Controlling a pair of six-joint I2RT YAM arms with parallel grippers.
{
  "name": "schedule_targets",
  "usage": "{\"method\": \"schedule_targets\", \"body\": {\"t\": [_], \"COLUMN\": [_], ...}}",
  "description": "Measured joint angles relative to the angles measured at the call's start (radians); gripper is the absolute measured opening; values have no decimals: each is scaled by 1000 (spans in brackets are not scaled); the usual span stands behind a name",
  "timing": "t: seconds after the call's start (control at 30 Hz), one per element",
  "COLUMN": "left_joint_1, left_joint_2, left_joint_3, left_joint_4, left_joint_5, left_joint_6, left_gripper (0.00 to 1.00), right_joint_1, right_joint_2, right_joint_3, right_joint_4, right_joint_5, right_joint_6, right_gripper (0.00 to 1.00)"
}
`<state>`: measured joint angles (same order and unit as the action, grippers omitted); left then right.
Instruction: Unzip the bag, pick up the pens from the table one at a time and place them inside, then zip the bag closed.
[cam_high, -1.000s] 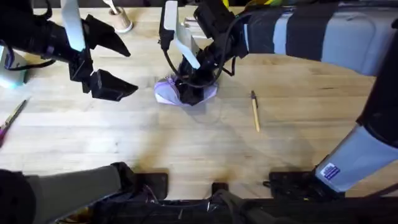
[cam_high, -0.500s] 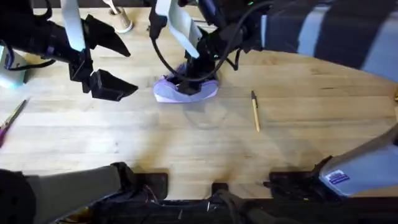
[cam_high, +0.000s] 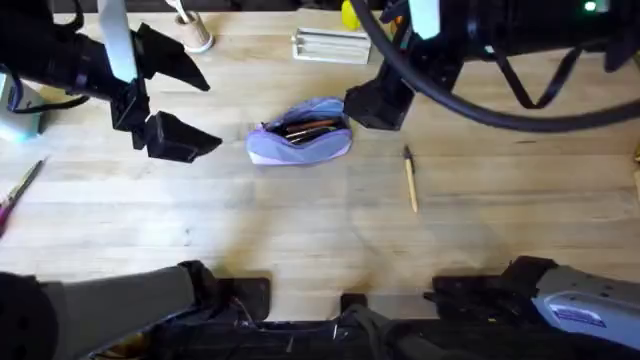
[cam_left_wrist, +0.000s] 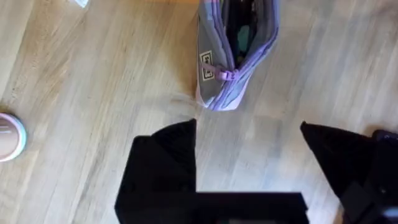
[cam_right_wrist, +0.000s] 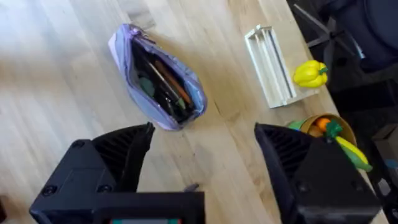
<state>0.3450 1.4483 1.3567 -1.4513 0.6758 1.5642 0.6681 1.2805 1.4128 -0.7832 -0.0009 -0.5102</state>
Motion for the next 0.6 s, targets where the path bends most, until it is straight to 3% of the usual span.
{"method": "schedule_targets", "body": {"t": [0.17, 0.2, 0.37, 0.47, 0.6], "left_joint_1": [0, 0, 0, 0, 0], "left_joint_2": [0, 0, 0, 0, 0], "left_joint_3": [0, 0, 0, 0, 0], "left_joint_4": [0, 0, 0, 0, 0], "left_joint_5": [0, 0, 0, 0, 0], "left_joint_6": [0, 0, 0, 0, 0], "left_gripper": [993, 993, 993, 993, 993], "right_joint_1": [10, -13, -107, -159, -210], "right_joint_2": [-40, -62, -104, -142, -226], "right_joint_3": [0, 0, -4, -46, -197], "right_joint_4": [-83, -176, -305, -294, -214], "right_joint_5": [7, 54, 106, 119, 126], "right_joint_6": [48, 129, 269, 336, 428], "right_gripper": [997, 997, 997, 997, 997]}}
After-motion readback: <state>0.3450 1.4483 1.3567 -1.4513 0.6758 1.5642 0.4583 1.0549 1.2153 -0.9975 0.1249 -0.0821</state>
